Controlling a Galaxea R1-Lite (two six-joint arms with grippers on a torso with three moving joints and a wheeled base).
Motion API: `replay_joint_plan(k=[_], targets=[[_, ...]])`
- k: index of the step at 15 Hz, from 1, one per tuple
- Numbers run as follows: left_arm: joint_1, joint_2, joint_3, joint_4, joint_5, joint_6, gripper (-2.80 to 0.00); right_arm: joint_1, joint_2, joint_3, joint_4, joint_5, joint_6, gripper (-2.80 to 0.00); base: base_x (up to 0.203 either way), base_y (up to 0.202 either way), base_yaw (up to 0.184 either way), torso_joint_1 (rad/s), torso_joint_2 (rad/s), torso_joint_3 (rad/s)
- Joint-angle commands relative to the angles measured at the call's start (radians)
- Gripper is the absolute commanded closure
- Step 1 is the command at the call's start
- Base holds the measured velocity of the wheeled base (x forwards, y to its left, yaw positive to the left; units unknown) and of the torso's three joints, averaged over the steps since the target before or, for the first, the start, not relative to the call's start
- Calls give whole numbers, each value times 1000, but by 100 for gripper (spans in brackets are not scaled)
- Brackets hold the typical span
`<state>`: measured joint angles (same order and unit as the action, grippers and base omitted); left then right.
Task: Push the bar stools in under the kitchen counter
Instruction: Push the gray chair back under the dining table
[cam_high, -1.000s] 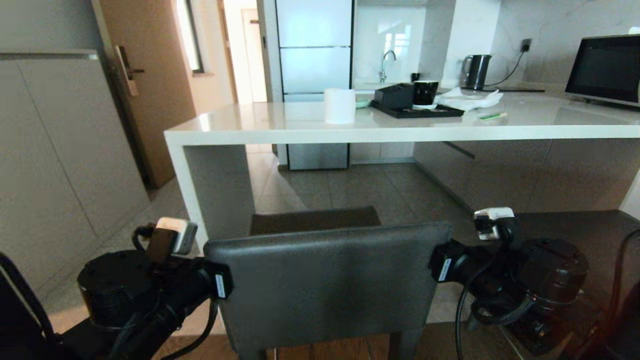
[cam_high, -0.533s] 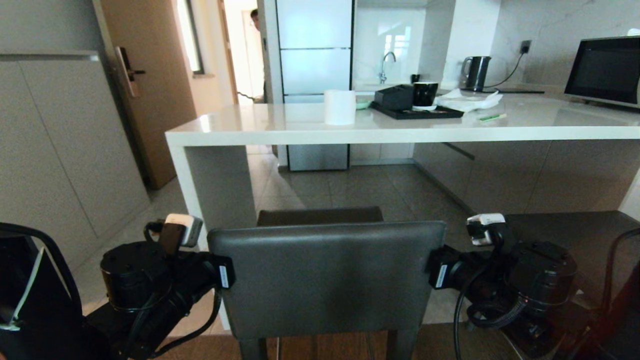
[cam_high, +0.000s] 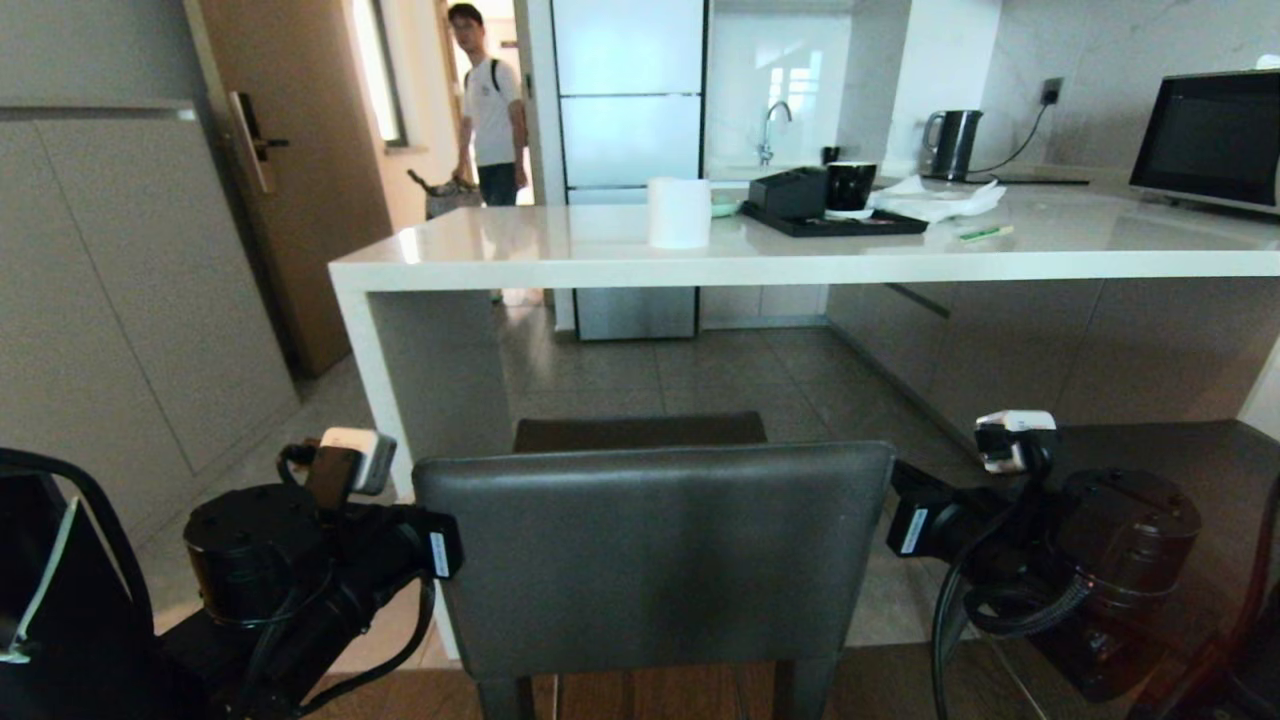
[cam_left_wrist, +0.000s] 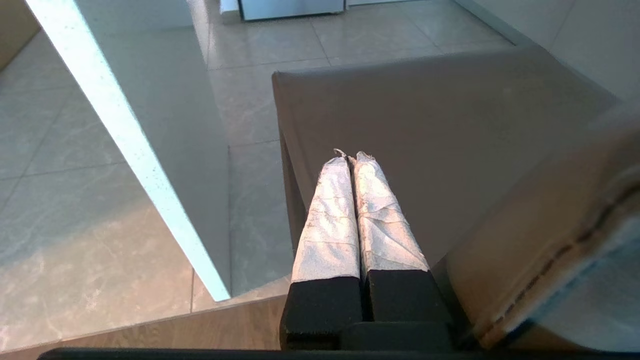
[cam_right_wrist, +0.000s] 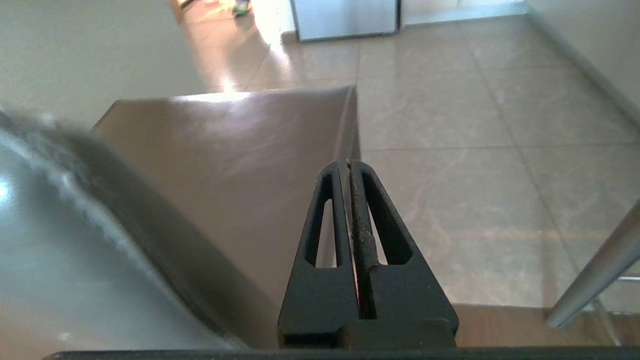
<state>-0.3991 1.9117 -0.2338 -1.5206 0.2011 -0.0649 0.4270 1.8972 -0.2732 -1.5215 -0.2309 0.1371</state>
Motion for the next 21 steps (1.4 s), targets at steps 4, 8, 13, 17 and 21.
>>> replay_joint_plan(k=[4, 8, 13, 17, 21], targets=[[0, -3, 2, -9, 3, -1, 0, -30, 23, 2, -9, -17, 2, 0, 0, 0, 0, 0, 0, 0], [0, -1, 7, -9, 3, -1, 0, -68, 55, -18, -9, -12, 1, 0, 0, 0, 0, 0, 0, 0], [-5, 0, -1, -9, 3, -3, 0, 52, 78, -72, -9, -7, -17, 0, 0, 0, 0, 0, 0, 0], [-4, 0, -4, -9, 4, -3, 0, 96, 119, -131, -9, -7, -42, 0, 0, 0, 0, 0, 0, 0], [-3, 12, 2, -9, 4, -3, 0, 105, 144, -182, -9, -6, -57, 0, 0, 0, 0, 0, 0, 0]])
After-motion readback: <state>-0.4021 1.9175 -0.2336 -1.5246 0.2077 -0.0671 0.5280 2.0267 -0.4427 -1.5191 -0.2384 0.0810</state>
